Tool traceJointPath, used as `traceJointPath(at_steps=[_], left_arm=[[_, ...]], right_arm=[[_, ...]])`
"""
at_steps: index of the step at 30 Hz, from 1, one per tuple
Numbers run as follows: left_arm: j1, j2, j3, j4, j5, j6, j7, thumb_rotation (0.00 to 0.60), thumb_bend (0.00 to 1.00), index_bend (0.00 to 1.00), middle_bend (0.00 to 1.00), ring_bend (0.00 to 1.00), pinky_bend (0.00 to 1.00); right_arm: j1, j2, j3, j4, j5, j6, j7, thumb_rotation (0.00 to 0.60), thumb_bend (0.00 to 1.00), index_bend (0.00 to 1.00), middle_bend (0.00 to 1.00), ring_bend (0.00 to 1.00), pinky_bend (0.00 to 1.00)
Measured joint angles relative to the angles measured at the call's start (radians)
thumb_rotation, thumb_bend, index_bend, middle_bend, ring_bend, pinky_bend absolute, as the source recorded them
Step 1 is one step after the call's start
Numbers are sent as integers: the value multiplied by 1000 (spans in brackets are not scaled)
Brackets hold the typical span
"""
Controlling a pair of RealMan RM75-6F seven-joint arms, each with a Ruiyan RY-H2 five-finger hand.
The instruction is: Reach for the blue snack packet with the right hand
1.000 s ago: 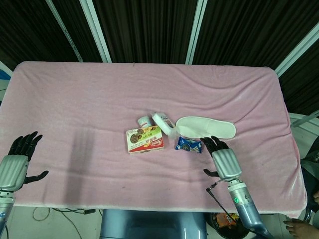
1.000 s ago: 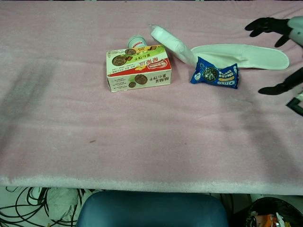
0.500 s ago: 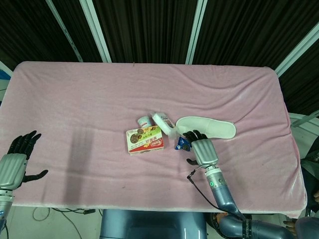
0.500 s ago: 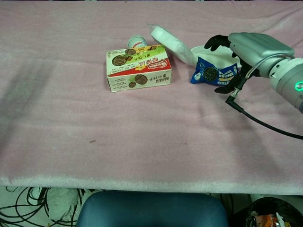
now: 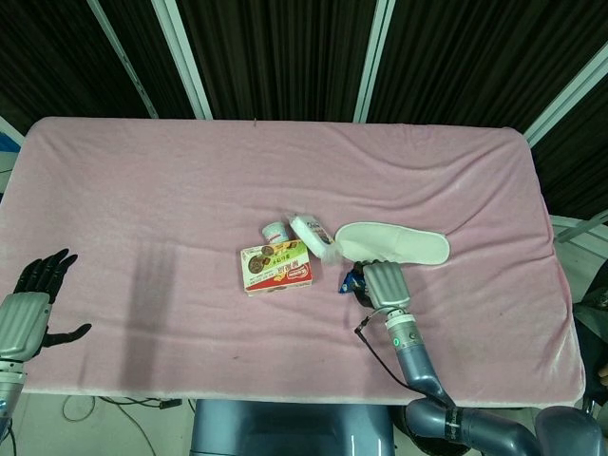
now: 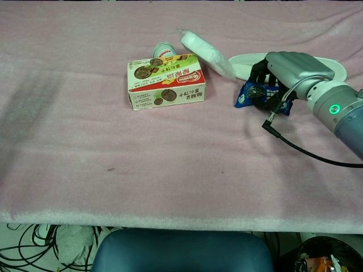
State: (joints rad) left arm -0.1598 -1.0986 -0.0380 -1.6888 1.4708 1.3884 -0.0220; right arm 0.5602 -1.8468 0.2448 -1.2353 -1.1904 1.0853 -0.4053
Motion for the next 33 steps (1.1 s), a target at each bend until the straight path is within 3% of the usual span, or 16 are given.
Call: traceJointPath(at_steps=[8,17,20,24,28,33], left_arm=[[1,-4,2,-1,8,6,7,600,0,0,0,0,0],[4,-9,5,1,24,20,11,600,0,0,0,0,0],[6,-13,8,6,40,29,16,600,0,0,0,0,0],[7,-19,13,15,55,37,25,600,0,0,0,0,0],[8,-22,15,14,59,41,33,600,0,0,0,0,0],[12,-22,16,12,57,46,36,600,0,0,0,0,0]], right_arm=[[3,34,9,-43,-87,76,71,600,557,743,663,624,637],[-52,213,6,-291,-184,195,107,600,556,743,659,618,637],[-106,306,-31,-395,-230,249,127,600,556,743,658,616,637],[-201,438,-126,-489,-334,344,180,600,555,744,656,615,637],[-276,505,-208,-519,-430,430,261,600,555,744,655,613,637],[-320,543,-249,-518,-494,480,333,600,555,744,655,614,637]])
